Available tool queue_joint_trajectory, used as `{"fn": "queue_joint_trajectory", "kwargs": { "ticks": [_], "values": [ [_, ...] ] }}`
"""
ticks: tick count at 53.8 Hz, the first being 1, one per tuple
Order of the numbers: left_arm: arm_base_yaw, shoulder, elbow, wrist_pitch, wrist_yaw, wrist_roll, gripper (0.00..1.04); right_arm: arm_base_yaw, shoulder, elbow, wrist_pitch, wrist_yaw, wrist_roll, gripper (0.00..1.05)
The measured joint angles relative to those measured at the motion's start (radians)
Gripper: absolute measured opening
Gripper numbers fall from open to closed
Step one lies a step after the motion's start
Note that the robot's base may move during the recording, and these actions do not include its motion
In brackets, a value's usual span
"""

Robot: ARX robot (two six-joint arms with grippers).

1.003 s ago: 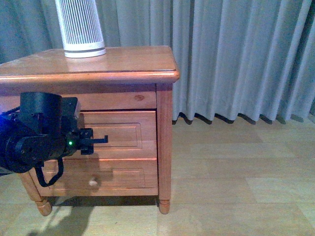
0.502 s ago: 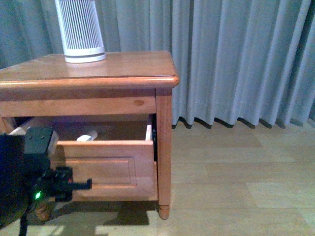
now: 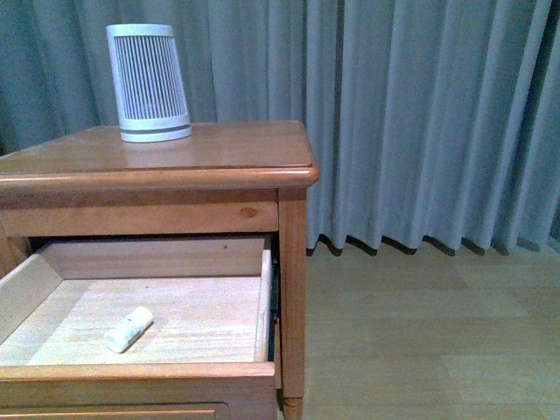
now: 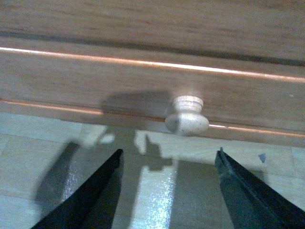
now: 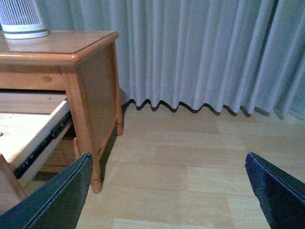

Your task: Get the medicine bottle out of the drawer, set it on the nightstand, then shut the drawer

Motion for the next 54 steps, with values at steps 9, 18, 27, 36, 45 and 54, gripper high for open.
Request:
{"fn": "queue_joint_trajectory", "kwargs": {
  "ticks": [9,18,27,36,45,54],
  "values": [
    [0.061,-0.166,-0.007,-0.159,0.029,0.003,0.96,0.000,0.000,0.000,0.000,0.000,0.000,0.98],
    [0.161,-0.445,0.036,-0.409,0.149,0.011,0.98,0.000,0.000,0.000,0.000,0.000,0.000,0.98],
    [0.198,-0.770,0.164,-0.681,0.290,0.018,0.98,0.000,0.000,0.000,0.000,0.000,0.000,0.98],
    [0.134,-1.115,0.113,-0.686,0.122,0.130,0.74,0.000,0.000,0.000,0.000,0.000,0.000,0.98],
    [0.146,-1.326,0.014,-0.741,0.142,0.168,0.42,0.000,0.000,0.000,0.000,0.000,0.000,0.98],
    [0.241,-1.404,-0.081,-0.740,0.239,0.178,0.04,0.000,0.000,0.000,0.000,0.003,0.000,0.98]
  ]
}}
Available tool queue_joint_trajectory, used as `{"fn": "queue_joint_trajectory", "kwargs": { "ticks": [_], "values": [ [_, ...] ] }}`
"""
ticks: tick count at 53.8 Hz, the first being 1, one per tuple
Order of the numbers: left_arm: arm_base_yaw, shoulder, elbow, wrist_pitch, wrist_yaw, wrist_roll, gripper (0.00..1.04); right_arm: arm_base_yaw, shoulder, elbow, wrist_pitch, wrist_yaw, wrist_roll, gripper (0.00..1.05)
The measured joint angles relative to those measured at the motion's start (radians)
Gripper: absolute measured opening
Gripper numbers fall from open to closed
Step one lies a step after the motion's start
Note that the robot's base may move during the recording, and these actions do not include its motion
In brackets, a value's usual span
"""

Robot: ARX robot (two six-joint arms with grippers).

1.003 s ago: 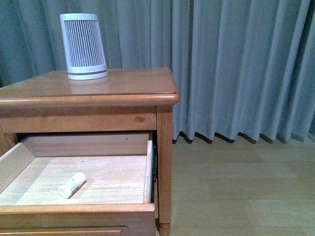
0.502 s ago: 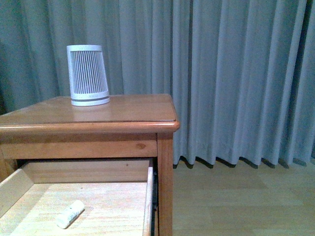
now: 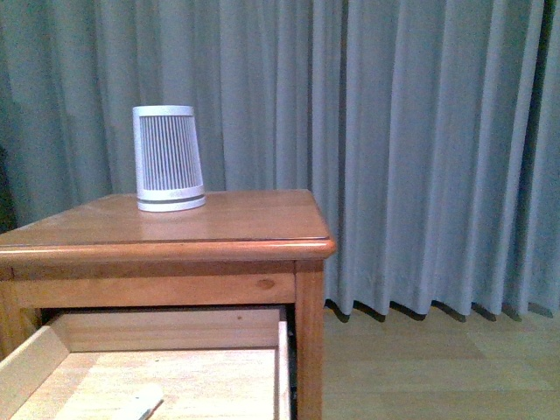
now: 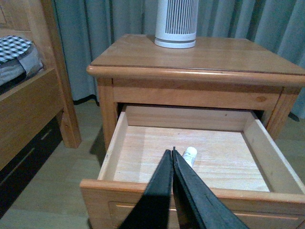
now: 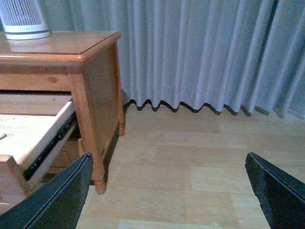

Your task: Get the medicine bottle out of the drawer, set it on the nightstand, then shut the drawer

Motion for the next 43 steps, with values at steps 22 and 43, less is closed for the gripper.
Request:
{"fn": "queue_joint_trajectory", "kwargs": {
  "ticks": [22,43],
  "values": [
    [0.002,-0.131,-0.094,-0.031,-0.007,0.003,0.03,0.000,0.000,0.000,0.000,-0.008,0.000,0.98],
    [0.003,-0.240,-0.152,-0.069,-0.002,0.003,0.03,-0.092,0.469,0.223,0.109,-0.395,0.140,0.98]
  ]
}}
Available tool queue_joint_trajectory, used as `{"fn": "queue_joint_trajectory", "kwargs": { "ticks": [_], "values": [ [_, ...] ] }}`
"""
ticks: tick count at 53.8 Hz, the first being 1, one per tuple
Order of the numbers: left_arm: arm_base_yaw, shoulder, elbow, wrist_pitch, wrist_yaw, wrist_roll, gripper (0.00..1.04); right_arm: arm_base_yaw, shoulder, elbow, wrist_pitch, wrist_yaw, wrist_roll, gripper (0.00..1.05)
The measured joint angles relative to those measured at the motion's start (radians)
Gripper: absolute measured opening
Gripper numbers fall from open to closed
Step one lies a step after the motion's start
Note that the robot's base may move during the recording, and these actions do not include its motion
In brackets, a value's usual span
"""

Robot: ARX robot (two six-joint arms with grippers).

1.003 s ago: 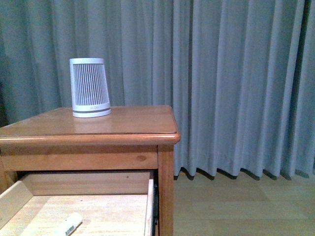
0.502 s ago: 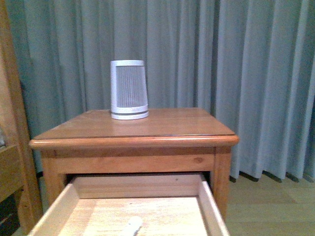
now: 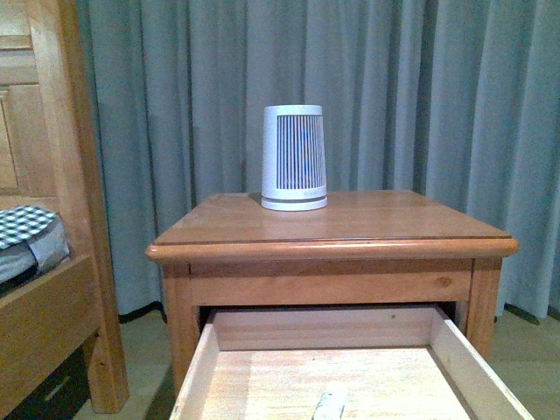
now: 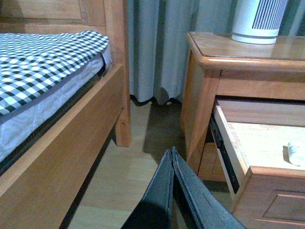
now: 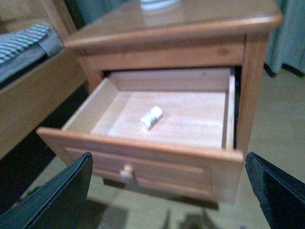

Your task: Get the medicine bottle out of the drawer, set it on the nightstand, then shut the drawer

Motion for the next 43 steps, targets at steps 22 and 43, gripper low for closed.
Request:
{"fn": "queue_joint_trajectory", "kwargs": {
  "ticks": [22,43],
  "values": [
    [0.000,-0.172,-0.006,-0.172,0.001,0.000,0.30,0.306,1.219,0.834,0.061,0.455,0.032,0.98],
    [0.000,-0.172,-0.006,-0.172,0.001,0.000,0.92,0.497,1.783,1.268,-0.113,0.614,0.154,0.98]
  ]
}}
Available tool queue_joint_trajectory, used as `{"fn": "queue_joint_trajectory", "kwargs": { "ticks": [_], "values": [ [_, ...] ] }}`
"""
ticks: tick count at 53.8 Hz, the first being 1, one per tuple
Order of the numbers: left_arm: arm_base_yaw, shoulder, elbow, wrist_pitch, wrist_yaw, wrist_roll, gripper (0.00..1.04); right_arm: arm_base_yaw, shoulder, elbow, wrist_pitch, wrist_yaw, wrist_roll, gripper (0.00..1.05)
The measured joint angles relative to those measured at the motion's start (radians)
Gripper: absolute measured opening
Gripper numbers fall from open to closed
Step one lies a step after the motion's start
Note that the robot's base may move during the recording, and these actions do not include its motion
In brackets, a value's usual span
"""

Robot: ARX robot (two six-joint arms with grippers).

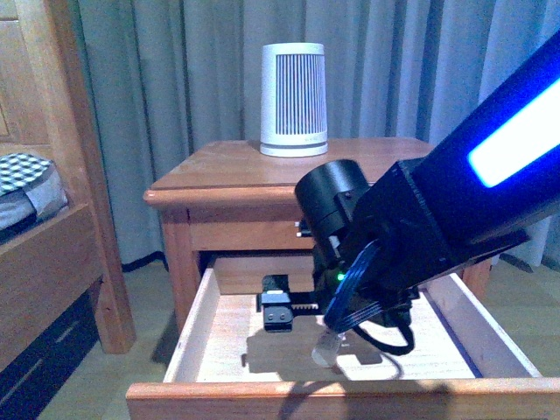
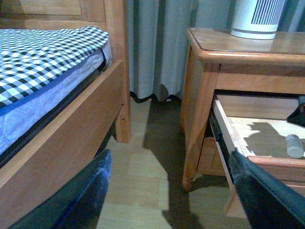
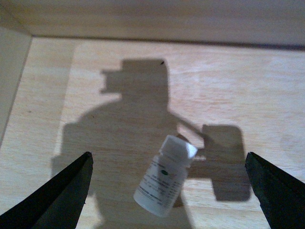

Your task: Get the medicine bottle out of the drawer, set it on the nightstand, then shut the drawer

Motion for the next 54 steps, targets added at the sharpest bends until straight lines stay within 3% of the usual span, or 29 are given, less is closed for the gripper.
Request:
{"fn": "queue_joint_trajectory", "kwargs": {
  "ticks": [3,20,45,54],
  "values": [
    [0.000,0.000,0.000,0.000,0.000,0.001,1.00,0.013,0.045,0.040,-0.014,0.006,0.008,0.98],
    [0.000,0.000,0.000,0.000,0.000,0.002,0.98,0.045,0.172,0.163,-0.073,0.054,0.067,0.98],
    [0.000,0.000,0.000,0.000,0.000,0.001,0.98,0.019,0.104,0.023,0.010,0.053,0.106,0.33],
    [0.000,0.000,0.000,0.000,0.000,0.001,0.98,-0.002,0.021,-0.085,0.085,0.009,0.083,0.30]
  ]
}}
